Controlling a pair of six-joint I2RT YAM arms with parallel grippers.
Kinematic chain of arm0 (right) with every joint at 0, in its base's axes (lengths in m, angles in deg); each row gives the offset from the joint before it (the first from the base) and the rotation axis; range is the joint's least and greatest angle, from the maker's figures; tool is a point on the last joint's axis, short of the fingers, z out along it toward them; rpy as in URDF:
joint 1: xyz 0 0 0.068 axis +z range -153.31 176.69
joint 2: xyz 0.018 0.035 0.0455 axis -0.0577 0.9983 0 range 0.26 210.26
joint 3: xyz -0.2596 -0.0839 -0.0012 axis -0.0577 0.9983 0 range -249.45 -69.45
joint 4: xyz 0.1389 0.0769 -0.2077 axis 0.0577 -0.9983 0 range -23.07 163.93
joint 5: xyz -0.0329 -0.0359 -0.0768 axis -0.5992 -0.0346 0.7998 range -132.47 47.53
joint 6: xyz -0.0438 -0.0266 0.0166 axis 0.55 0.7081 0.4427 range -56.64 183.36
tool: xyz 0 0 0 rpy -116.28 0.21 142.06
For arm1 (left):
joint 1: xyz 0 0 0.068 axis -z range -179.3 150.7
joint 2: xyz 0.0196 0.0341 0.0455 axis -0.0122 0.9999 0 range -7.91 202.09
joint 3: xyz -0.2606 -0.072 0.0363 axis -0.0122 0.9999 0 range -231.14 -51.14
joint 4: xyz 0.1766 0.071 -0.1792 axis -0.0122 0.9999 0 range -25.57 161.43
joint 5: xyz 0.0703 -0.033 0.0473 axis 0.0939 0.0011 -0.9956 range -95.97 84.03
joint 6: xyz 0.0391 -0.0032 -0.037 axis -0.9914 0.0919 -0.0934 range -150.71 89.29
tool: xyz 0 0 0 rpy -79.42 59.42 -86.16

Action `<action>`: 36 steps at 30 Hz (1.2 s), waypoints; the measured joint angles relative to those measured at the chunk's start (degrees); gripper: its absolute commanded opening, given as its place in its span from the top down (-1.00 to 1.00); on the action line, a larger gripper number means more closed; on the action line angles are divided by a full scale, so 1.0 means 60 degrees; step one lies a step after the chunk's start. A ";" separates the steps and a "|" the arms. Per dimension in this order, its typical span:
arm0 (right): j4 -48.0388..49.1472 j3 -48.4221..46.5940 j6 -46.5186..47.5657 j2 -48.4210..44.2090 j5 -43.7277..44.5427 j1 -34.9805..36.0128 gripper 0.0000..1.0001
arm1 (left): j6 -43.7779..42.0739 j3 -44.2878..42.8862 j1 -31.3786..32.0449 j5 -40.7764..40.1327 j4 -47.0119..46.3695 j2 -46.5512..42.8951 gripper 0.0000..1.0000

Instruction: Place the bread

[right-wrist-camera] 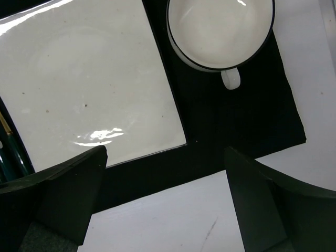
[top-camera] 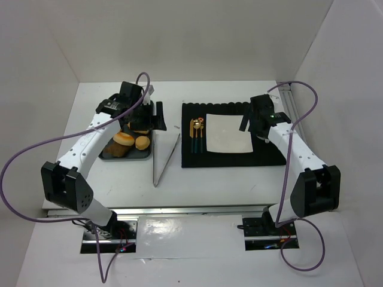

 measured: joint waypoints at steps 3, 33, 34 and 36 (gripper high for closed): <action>0.0076 0.0146 -0.0040 -0.0004 -0.0051 -0.0055 -1.00 | -0.0018 0.0339 0.0000 -0.0361 0.0280 -0.0284 -0.97; 0.1231 0.0809 -0.0197 -0.0481 -0.1530 0.0514 -1.00 | 0.2000 0.4437 0.2575 -0.2408 -0.0404 -0.0692 -0.96; 0.1235 0.0809 -0.0197 -0.0481 -0.1526 0.0521 -1.00 | 0.2007 0.4550 0.2575 -0.2412 -0.0503 -0.0590 -0.93; 0.1249 0.0809 -0.0197 -0.0481 -0.1512 0.0521 -1.00 | 0.2040 0.4798 0.2575 -0.2444 -0.0732 -0.0433 -0.89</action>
